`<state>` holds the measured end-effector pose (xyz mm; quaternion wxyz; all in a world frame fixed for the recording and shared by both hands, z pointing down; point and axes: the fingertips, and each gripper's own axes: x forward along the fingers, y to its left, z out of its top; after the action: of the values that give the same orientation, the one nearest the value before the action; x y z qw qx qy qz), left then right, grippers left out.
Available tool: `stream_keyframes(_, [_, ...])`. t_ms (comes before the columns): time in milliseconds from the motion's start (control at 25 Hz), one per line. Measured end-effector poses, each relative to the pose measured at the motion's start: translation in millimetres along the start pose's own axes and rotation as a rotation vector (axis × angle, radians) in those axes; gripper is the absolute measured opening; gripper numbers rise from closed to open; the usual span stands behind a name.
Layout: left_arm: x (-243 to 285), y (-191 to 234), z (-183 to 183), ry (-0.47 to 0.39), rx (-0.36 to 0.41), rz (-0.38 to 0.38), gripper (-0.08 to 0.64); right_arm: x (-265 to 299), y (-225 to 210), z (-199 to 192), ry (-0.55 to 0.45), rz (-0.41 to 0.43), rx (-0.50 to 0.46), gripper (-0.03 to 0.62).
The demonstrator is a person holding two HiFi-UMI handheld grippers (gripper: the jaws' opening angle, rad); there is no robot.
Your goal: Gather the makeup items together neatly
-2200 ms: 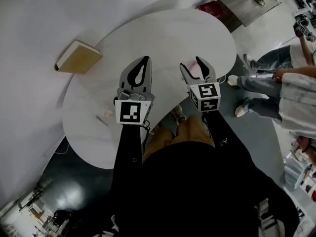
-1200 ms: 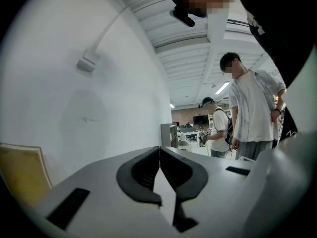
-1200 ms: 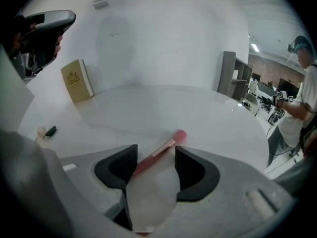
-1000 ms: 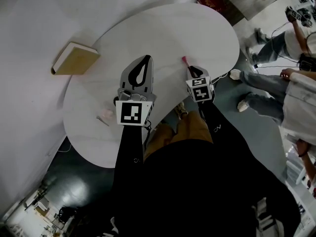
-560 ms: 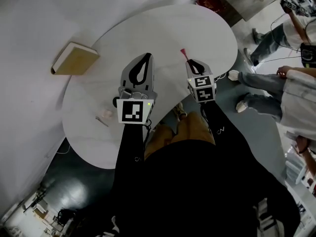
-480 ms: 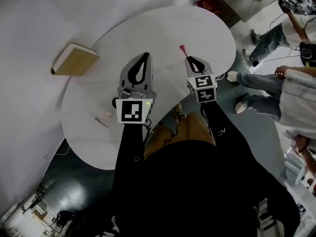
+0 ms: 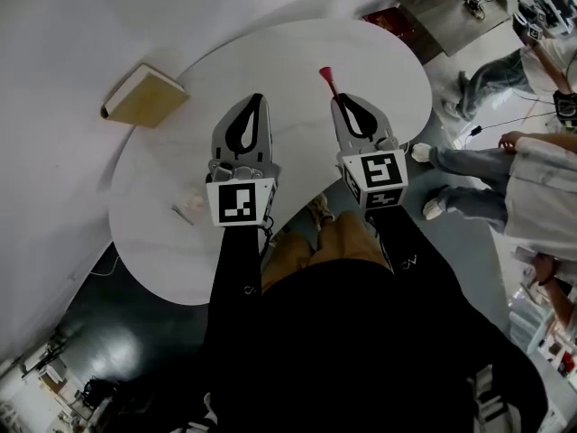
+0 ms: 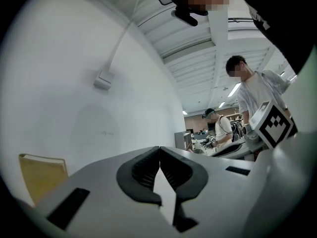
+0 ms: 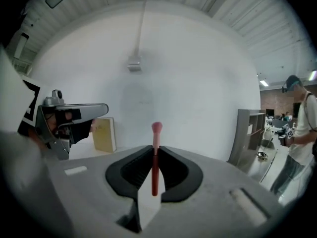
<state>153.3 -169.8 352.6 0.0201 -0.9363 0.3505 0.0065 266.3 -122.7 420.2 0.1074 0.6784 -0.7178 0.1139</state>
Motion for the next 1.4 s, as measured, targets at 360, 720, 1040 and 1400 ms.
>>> stream_keyframes(360, [-88.9,55.5,12.6,0.002,0.004,0.219,0.009,18.0,107.0,-0.4,0.015,0.239,-0.009,0.048])
stream_keyframes(720, [-169.2,100.6,-0.8,0.027,0.014,0.388,0.009,39.2,188.4,-40.3,0.115,0.384,-0.036,0.048])
stream_keyframes(1040, [-202.3,107.3,-7.1,0.015,-0.035,0.419,0.009,83.2,220.9,-141.1,0.369,0.345,-0.082,0.048])
stream_keyframes(1400, [-234.4,121.8,-25.3,0.048,-0.041,0.456,0.009,93.9,241.6,-189.8,0.506,0.340,-0.084,0.048])
